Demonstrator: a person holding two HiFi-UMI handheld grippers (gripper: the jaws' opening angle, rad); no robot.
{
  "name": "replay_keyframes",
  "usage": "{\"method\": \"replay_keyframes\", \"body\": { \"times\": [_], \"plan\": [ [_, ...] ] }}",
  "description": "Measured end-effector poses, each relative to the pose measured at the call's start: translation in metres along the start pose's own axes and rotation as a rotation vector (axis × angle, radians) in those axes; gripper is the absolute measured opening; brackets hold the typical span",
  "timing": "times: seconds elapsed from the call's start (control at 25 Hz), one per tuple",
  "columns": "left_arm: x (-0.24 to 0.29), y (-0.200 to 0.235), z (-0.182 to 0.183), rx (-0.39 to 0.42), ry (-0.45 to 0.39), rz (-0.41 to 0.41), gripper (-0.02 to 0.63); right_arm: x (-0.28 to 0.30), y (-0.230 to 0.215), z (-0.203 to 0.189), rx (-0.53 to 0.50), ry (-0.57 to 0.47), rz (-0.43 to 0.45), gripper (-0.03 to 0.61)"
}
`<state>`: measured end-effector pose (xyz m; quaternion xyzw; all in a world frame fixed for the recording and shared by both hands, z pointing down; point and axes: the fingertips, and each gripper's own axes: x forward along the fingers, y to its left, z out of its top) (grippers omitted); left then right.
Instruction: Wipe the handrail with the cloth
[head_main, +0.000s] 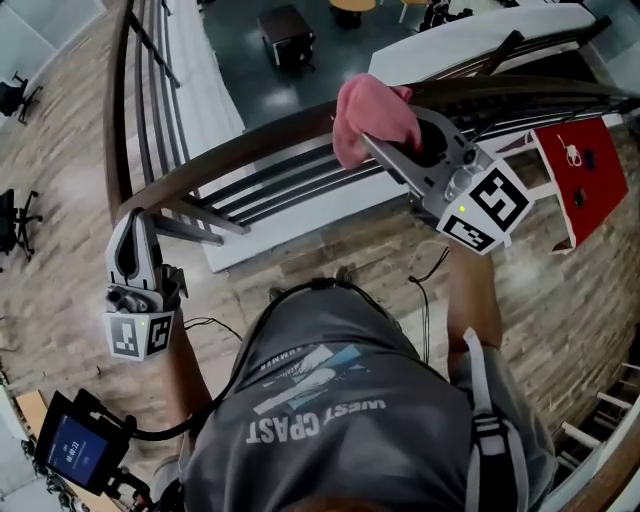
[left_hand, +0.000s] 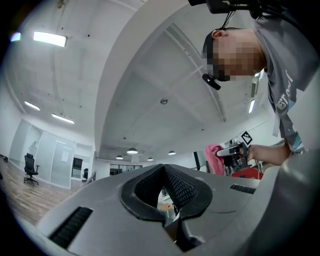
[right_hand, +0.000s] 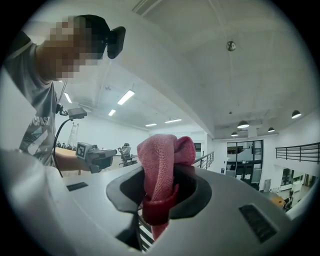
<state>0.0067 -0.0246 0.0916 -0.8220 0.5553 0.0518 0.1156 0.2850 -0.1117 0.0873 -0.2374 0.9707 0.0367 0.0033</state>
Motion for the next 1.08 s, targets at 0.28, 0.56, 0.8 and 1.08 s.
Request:
{"method": "replay_keyframes", "body": {
  "times": [0.28, 0.56, 0.8, 1.08],
  "plan": [
    [0.007, -0.015, -0.001, -0.006, 0.005, -0.009, 0.005, -0.017, -0.016, 0.000, -0.013, 0.032, -0.056, 0.071],
    [0.022, -0.035, -0.005, -0.020, -0.003, -0.037, 0.005, -0.052, -0.030, -0.008, 0.001, 0.060, -0.112, 0.071],
    [0.069, -0.069, -0.011, -0.042, -0.013, -0.099, 0.005, -0.090, -0.069, -0.011, 0.008, 0.076, -0.173, 0.071],
    [0.099, -0.053, -0.032, -0.070, -0.034, -0.171, 0.005, -0.079, -0.076, -0.025, 0.015, 0.093, -0.240, 0.071]
  ]
}}
